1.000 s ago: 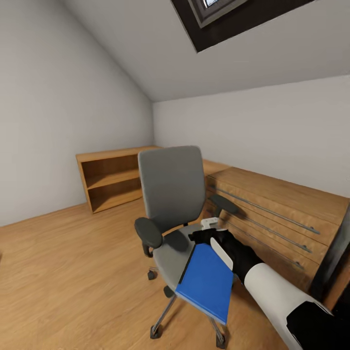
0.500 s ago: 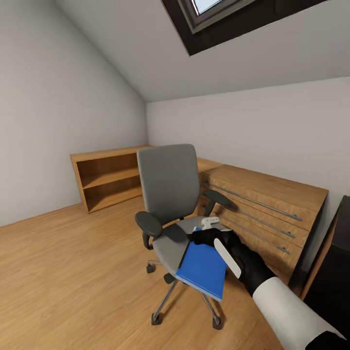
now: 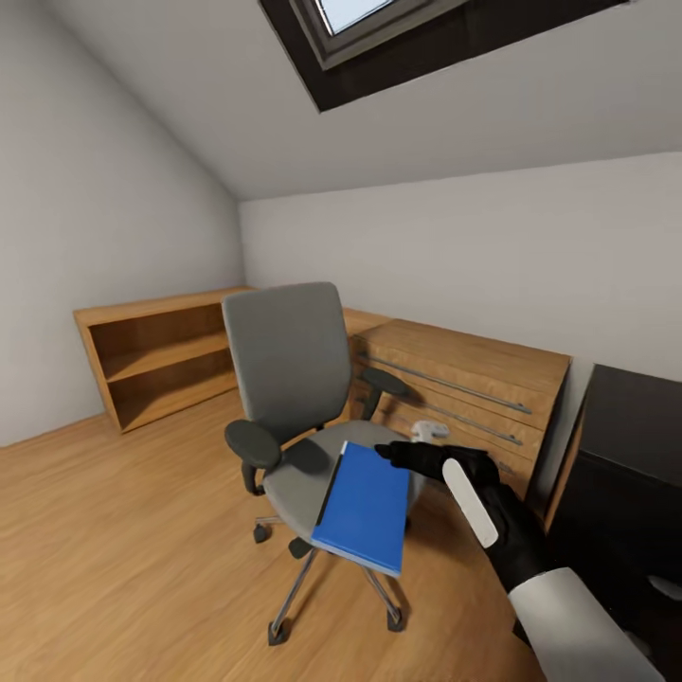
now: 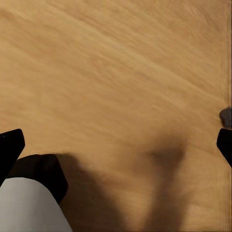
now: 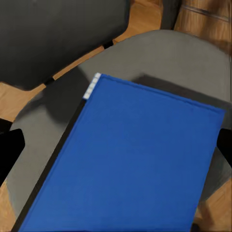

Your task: In the bedroom, organize the workspace by keeping the computer under the desk, ensuring the monitor is on the desk, placing the keyboard on the desk next to the monitor, placing the mouse on the desk next to the keyboard, moving the folder from the swivel chair onto the desk next to the mouse, stacking the notebook on top of the folder with the pen on top of the notebook, and positioning the swivel chair next to the desk.

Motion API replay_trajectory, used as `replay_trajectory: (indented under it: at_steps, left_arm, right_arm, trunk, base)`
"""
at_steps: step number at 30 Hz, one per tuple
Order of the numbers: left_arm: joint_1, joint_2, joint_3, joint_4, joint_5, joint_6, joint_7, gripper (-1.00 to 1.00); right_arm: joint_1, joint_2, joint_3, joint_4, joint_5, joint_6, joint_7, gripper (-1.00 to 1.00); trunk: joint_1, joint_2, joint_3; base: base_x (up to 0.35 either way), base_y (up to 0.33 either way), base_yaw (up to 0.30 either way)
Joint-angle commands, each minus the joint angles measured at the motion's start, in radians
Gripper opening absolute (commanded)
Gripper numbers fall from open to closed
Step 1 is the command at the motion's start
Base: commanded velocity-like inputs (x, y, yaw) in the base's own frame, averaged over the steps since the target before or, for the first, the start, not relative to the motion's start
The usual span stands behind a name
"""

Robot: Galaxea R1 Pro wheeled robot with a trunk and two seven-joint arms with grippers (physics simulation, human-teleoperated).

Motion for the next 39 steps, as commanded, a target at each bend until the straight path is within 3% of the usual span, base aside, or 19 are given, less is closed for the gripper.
replay_trajectory:
  at_steps: [1, 8, 21, 25, 26, 33, 39]
  left_arm:
    - [-0.003, 0.001, 0.001, -0.004, 0.005, 0.006, 0.004, 1.00]
    - [-0.013, -0.001, 0.002, -0.013, 0.004, 0.020, 0.006, 1.00]
    - [-0.015, -0.001, 0.002, -0.021, 0.002, 0.022, 0.007, 1.00]
    - [-0.015, 0.002, 0.002, -0.051, 0.003, 0.022, 0.006, 1.00]
    - [-0.015, 0.002, 0.002, -0.051, 0.003, 0.022, 0.006, 1.00]
    - [-0.015, 0.003, 0.003, -0.066, 0.002, 0.021, 0.008, 1.00]
    - [-0.015, 0.002, 0.003, -0.064, -0.019, 0.014, 0.014, 1.00]
  right_arm:
    - [0.004, 0.000, -0.004, -0.006, -0.011, 0.005, -0.006, 1.00]
    - [0.028, 0.003, -0.030, -0.027, -0.026, 0.008, -0.005, 1.00]
    - [0.031, 0.003, -0.037, -0.030, -0.030, 0.007, -0.003, 1.00]
    - [0.051, 0.003, -0.058, -0.030, -0.097, 0.008, -0.002, 1.00]
    - [0.051, 0.003, -0.058, -0.030, -0.097, 0.008, -0.002, 1.00]
    - [0.102, -0.003, -0.081, -0.036, -0.254, 0.006, -0.001, 1.00]
    - [0.144, -0.006, -0.096, -0.041, -0.299, 0.003, 0.001, 1.00]
  trunk:
    - [0.000, 0.000, 0.000]
    - [0.000, 0.000, 0.004]
    - [0.000, 0.000, 0.009]
    - [0.000, 0.000, 0.010]
    - [0.000, 0.000, 0.010]
    - [0.000, 0.000, 0.010]
    - [0.000, 0.000, 0.010]
  base:
    - [0.000, 0.253, -0.289]
    - [0.000, 0.275, -0.288]
    - [0.000, 0.198, -0.272]
    - [0.000, 0.029, -0.089]
    - [0.000, 0.020, -0.062]
    - [0.000, 0.009, -0.028]
    - [0.000, 0.002, -0.007]
